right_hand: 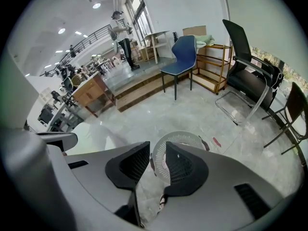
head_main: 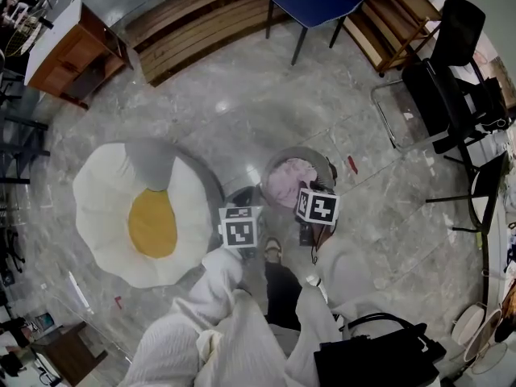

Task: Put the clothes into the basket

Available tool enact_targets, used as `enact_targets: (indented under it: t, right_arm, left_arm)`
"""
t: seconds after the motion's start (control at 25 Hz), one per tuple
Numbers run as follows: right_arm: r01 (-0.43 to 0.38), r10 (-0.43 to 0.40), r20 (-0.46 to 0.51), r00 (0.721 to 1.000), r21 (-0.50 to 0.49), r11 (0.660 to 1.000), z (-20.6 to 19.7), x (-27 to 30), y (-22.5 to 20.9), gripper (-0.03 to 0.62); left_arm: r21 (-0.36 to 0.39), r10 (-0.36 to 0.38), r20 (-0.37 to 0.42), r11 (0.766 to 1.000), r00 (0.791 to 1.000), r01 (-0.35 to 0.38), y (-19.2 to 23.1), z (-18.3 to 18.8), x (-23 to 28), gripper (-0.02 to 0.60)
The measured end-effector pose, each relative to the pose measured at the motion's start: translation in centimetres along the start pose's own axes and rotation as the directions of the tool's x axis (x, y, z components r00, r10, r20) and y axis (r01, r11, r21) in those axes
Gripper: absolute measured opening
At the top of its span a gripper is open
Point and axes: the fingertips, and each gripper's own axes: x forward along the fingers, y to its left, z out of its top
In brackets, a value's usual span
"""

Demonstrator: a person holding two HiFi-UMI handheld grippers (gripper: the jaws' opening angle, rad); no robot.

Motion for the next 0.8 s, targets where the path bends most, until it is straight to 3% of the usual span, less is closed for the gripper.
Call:
enact_targets:
  t: [0.36, 0.56, 0.8]
  right_arm:
    - [-0.07, 0.07, 0.021, 0.997, -0.014, 0.997, 0.3, -2.6, 2.7, 0.094]
    - [-0.047, 0.049, 0.061, 0.997, -0.032, 0.998, 0.3, -5.4, 3.1, 0.062]
    - [-0.023, 0.018, 0.138, 0.99, 0.037, 0.999, -0.4, -9.6, 3.8, 0.045]
  left_arm:
    - [-0.016, 0.016, 0.057, 1.0, 0.998, -0.015, 0.9, 0.9, -2.8, 0.003]
    - [-0.018, -0.004, 0.104, 1.0, 0.995, 0.006, 1.2, 1.6, -5.5, 0.003]
    - [-0.014, -0.027, 0.138, 0.999, 0.99, 0.029, 1.3, 2.1, -9.2, 0.003]
